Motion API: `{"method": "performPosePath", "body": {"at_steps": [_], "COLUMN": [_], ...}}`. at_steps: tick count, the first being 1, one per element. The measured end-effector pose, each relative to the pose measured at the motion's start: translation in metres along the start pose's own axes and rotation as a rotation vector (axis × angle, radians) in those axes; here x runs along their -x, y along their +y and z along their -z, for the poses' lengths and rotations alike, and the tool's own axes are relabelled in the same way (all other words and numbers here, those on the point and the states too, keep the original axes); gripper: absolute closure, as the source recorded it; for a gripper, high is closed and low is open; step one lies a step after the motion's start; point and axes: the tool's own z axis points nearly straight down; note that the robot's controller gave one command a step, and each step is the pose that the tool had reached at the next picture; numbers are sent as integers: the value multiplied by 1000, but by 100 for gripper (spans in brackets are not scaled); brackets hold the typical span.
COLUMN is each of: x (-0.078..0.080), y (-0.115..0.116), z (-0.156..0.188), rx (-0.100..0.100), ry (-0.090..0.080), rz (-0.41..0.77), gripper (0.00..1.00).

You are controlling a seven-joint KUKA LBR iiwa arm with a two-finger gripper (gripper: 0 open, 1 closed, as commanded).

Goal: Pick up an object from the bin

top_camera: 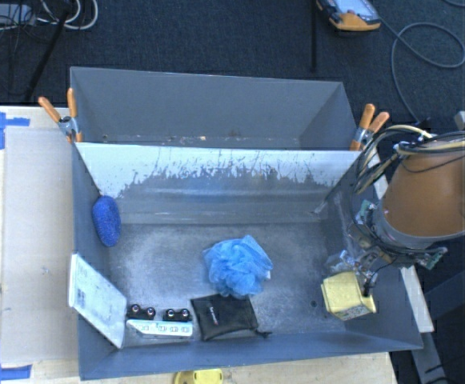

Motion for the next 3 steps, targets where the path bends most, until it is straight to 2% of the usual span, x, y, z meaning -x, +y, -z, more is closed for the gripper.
{"method": "performPosePath", "body": {"at_steps": [1,2,3], "x": [16,55,38], "y": [-1,2,8], "z": [23,95,161], "rx": [19,11,13], "ry": [8,4,3], "rz": [6,5,24], "gripper": [100,100,100]}}
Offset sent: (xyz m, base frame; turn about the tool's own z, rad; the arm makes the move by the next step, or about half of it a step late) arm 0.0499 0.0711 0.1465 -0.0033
